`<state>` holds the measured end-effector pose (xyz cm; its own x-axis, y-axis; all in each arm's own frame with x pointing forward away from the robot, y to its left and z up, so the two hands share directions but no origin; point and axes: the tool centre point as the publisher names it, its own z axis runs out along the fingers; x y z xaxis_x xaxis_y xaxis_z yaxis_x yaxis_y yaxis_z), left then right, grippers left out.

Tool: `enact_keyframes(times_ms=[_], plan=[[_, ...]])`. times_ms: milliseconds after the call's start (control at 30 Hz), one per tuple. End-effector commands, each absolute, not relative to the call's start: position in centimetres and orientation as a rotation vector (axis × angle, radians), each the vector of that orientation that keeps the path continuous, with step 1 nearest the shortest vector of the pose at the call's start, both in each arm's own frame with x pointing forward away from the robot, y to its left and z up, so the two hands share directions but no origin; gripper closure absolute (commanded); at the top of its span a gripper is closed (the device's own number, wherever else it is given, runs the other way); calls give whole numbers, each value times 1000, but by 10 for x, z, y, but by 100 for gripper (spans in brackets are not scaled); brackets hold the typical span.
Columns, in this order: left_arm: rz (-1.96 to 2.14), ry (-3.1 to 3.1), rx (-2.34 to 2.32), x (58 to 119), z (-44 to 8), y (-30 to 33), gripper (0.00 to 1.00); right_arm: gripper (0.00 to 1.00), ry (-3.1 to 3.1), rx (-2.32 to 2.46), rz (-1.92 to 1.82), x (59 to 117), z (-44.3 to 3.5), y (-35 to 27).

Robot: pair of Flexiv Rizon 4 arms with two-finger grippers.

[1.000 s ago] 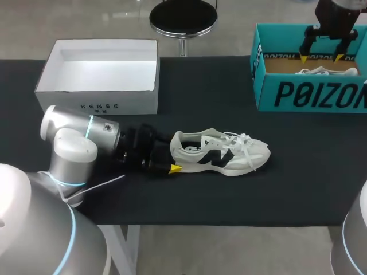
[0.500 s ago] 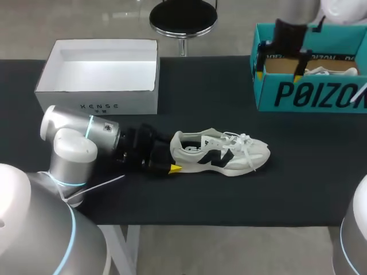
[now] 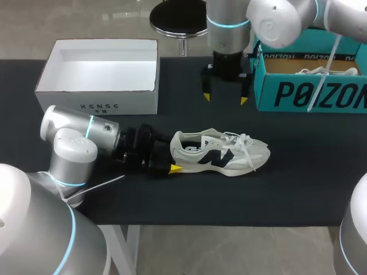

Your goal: Take the shoe out of the shoebox, open the shoe tongue, remove and reinsert the insole, then place the shoe into the shoebox

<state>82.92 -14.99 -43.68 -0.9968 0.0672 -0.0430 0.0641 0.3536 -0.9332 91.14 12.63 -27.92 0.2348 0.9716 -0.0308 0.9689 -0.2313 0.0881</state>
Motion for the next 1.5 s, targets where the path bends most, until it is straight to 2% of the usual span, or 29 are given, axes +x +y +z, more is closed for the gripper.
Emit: enact_keyframes(times_ms=[33, 667, 1500], plan=[[1776, -2586, -125, 827, -439, -151, 100, 0, 1887, 2413, 124, 895, -282, 120], [1776, -2586, -125, 827, -439, -151, 100, 0, 1895, 2447, -57, 852, -313, 177], [1776, -2586, -125, 827, -439, -151, 100, 0, 1709, 2452, -237, 818, -346, 179]])
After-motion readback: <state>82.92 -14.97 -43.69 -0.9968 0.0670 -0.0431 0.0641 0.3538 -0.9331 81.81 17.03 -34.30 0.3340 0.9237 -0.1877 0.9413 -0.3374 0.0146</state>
